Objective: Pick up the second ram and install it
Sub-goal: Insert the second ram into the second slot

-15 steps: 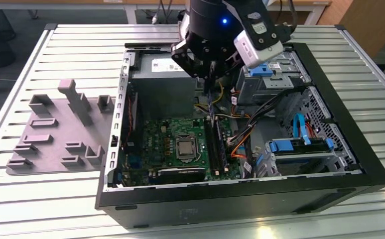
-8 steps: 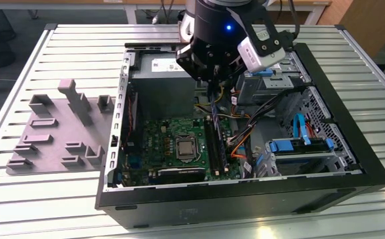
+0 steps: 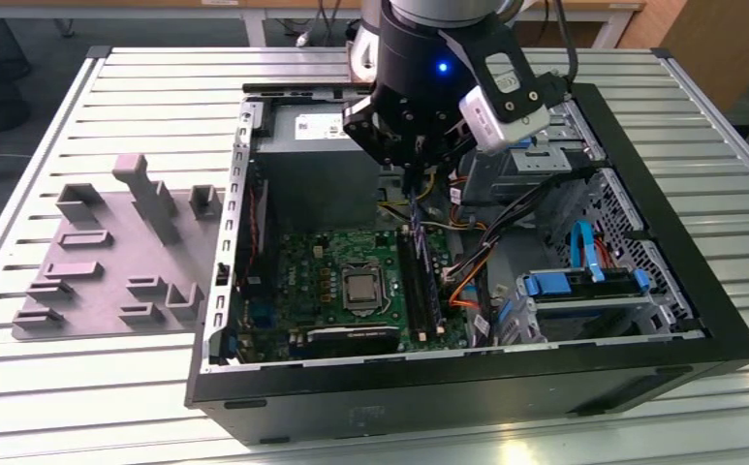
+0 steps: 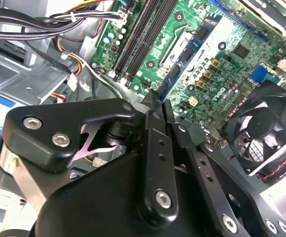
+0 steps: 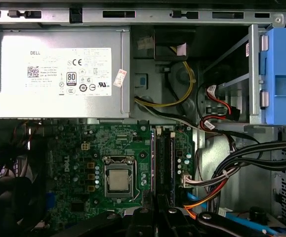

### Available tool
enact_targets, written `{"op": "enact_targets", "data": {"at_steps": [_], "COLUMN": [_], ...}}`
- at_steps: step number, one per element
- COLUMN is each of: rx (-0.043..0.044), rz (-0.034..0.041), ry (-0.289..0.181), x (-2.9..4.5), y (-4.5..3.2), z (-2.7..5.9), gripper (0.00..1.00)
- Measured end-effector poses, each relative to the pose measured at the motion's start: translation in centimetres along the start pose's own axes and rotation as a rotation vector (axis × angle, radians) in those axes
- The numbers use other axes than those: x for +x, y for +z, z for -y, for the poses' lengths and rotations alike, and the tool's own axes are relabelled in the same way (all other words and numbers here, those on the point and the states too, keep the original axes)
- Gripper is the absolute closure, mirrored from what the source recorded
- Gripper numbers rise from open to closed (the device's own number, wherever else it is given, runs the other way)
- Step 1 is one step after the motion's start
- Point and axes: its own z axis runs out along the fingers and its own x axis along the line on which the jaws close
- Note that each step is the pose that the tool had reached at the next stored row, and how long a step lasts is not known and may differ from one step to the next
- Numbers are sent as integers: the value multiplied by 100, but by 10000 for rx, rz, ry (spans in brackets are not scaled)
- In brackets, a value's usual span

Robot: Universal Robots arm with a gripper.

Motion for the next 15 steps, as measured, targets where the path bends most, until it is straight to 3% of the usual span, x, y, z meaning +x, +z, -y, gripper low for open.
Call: {"op": "enact_targets", "data": {"at_steps": [12, 15], "rx": [-2, 0], "rz": [0, -9], "ry": [0, 0], "x": [0, 0], "y": [4, 43], "z": [0, 0], "gripper": [86, 86]}}
